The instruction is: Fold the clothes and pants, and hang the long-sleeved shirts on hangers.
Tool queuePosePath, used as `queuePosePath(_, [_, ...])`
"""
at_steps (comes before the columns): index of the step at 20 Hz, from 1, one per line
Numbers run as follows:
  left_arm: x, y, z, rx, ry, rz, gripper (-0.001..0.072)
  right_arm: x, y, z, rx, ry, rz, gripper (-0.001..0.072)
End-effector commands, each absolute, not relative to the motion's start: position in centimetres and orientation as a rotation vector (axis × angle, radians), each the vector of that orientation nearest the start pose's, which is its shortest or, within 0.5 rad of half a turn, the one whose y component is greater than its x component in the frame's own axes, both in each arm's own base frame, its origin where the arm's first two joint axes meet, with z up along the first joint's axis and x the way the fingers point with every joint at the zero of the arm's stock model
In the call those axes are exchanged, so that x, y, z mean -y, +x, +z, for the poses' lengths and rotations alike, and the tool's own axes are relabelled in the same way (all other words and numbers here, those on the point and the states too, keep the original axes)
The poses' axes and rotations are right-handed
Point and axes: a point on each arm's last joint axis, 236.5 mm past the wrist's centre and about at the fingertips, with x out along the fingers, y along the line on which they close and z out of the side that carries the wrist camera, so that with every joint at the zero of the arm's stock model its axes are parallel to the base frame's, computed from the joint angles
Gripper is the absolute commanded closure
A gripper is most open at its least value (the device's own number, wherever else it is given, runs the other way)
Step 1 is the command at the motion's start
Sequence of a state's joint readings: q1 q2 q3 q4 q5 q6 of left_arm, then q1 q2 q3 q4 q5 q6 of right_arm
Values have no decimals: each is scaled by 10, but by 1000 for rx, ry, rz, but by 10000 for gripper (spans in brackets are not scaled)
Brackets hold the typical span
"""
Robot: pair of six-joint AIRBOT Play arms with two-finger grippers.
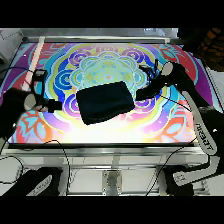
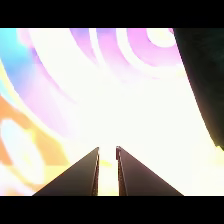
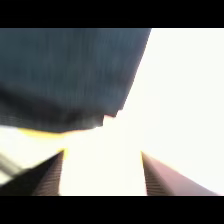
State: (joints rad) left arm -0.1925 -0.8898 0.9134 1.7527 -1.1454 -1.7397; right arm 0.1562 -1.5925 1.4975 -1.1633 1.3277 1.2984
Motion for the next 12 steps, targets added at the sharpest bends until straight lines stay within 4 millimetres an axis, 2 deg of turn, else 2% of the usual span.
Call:
queuePosePath(1, [23, 290, 59, -1022, 59, 7, 574, -174, 452, 22, -1206, 267, 625, 121])
queuePosePath(4, [26, 284, 77, -958, 31, -6, 571, -175, 475, 5, -1244, 517, 673, 119])
queuePosePath(7, [26, 280, 88, -921, 22, -10, 532, -177, 486, -28, -1300, 547, 677, 132])
queuePosePath(8, [26, 280, 89, -918, 22, -11, 525, -179, 490, -38, -1314, 557, 672, 156])
queuePosePath(9, [26, 280, 90, -916, 19, -13, 455, -180, 493, -48, -1328, 562, 667, 171])
queuePosePath(11, [32, 279, 89, -921, -5, -30, 201, -181, 496, -64, -1363, 578, 665, 171])
queuePosePath(12, [36, 278, 89, -923, -19, -41, 176, -181, 497, -70, -1378, 585, 661, 171])
